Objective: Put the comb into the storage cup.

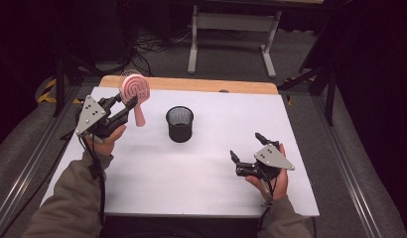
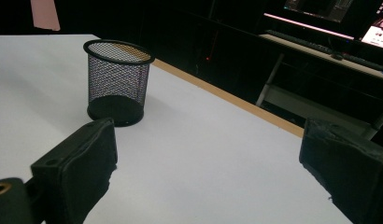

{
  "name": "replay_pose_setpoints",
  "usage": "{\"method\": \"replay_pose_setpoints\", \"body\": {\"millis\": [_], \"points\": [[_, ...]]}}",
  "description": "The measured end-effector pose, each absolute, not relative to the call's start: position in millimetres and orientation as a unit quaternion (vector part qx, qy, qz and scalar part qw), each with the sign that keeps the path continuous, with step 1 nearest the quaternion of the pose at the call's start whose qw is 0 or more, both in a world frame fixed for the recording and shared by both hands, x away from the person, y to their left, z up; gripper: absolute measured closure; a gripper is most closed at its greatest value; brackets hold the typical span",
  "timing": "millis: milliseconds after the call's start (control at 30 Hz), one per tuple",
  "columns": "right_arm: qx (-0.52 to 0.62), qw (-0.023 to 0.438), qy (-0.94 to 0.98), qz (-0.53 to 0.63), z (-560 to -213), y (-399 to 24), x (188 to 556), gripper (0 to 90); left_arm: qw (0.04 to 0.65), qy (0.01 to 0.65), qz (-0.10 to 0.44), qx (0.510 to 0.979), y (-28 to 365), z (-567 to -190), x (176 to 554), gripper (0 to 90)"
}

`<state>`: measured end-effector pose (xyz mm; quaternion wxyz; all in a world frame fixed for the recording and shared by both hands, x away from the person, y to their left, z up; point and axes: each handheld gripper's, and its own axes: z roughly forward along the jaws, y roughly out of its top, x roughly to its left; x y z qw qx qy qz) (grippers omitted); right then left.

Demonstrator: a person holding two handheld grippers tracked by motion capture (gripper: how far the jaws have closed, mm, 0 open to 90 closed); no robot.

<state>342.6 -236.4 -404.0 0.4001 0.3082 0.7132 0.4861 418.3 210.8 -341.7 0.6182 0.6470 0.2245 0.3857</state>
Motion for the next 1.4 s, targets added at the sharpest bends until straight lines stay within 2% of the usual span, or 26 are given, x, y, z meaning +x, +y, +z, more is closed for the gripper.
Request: {"method": "replay_pose_setpoints", "body": {"millis": [833, 1400], "points": [[0.311, 0.406, 0.708, 0.487, -404.9, -236.9, 342.5, 5.0, 0.645, 0.189, 0.364, 0.645, 170.6, -318.3, 445.6, 63.9], [0.310, 0.405, 0.709, 0.488, -405.0, -235.6, 341.3, 5.2, 0.661, 0.178, 0.346, 0.641, 147.0, -316.5, 458.0, 63.9]]}}
